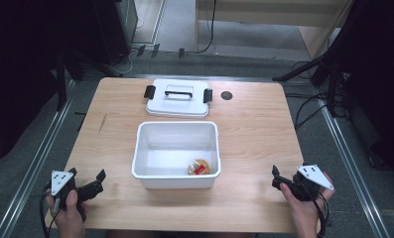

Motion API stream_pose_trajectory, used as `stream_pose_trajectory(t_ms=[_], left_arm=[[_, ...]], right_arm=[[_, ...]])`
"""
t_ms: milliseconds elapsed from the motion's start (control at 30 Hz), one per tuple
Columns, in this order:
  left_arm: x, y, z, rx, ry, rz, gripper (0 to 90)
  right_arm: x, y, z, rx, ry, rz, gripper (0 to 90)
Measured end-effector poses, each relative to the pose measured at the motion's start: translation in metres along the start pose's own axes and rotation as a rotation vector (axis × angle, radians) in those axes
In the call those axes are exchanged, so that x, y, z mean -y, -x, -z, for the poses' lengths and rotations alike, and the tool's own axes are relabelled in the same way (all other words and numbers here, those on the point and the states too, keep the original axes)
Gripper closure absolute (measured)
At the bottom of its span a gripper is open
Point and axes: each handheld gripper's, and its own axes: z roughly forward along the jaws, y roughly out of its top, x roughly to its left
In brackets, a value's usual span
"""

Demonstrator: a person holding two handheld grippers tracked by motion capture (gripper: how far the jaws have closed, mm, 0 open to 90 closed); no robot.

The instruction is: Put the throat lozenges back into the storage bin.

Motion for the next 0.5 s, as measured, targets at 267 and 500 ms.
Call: stream_pose_trajectory(t_ms=[267, 500], left_arm=[[0.000, 0.000, 0.000, 0.001, 0.000, 0.002, 0.0], [0.000, 0.000, 0.000, 0.000, 0.000, 0.001, 0.0]], right_arm=[[0.014, 0.014, 0.018, 0.026, 0.011, -0.010, 5.3], [0.027, 0.023, 0.032, 0.022, 0.015, -0.022, 5.6]])
